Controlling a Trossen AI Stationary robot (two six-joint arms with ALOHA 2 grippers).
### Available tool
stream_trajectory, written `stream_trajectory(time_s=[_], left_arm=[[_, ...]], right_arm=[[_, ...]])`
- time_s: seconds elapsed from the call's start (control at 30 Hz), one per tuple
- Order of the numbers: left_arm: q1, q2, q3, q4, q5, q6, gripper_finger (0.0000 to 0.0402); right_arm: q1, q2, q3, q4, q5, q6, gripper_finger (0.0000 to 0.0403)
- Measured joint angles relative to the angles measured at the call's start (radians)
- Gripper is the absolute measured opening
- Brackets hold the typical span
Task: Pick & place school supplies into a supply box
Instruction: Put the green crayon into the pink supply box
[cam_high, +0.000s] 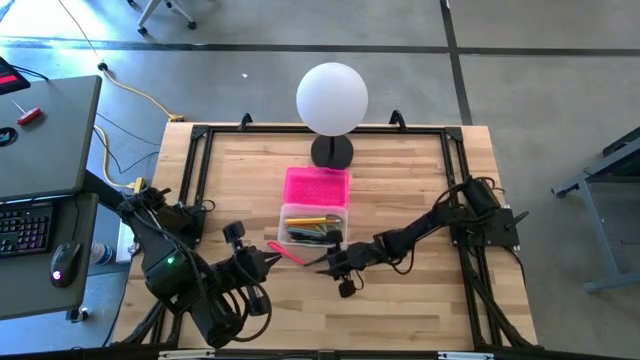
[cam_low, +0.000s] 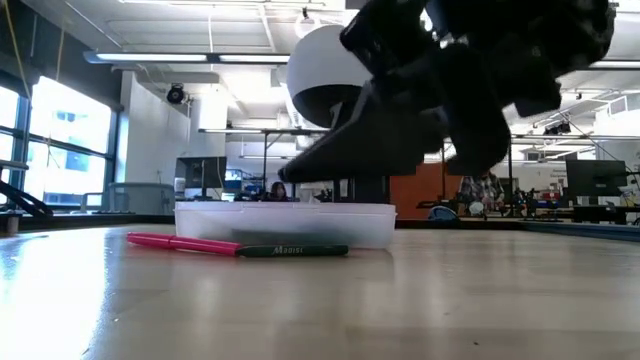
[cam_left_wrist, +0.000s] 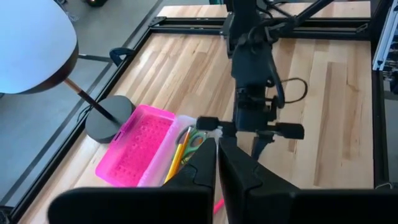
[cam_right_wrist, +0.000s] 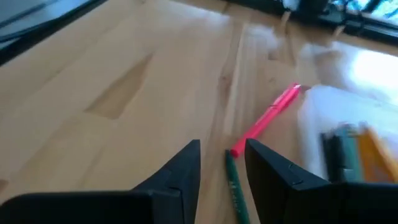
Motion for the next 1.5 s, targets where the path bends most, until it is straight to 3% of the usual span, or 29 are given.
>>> stream_trajectory(time_s=[0.27,0.53,0.73,0.97,1.13,1.33,1.5], left_arm=[[0.0,0.0,0.0,0.002,-0.001,0.0,0.0051],[0.0,0.001,0.0,0.001,0.0,0.001,0.0051],[0.0,0.001,0.0,0.001,0.0,0.004,0.0051],[0.0,0.001,0.0,0.0,0.0,0.004,0.0051],[0.0,0.001,0.0,0.001,0.001,0.004,0.0051],[0.0,0.001,0.0,0.0,0.022,0.004,0.0051],[0.0,0.001,0.0,0.0,0.025,0.004,0.0051]], right_arm=[[-0.028,0.115,0.006,0.043,0.02,0.042,0.0106],[-0.07,0.12,0.009,-0.007,0.012,0.058,0.0099],[-0.081,0.118,0.011,-0.042,-0.045,0.049,0.0073],[-0.073,0.118,0.01,-0.013,-0.043,0.02,0.0009],[-0.072,0.114,0.006,0.059,-0.044,0.031,0.002],[-0.056,0.01,0.007,0.001,-0.001,0.012,0.0007],[-0.079,-0.07,0.009,-0.056,0.173,-0.108,0.0012]])
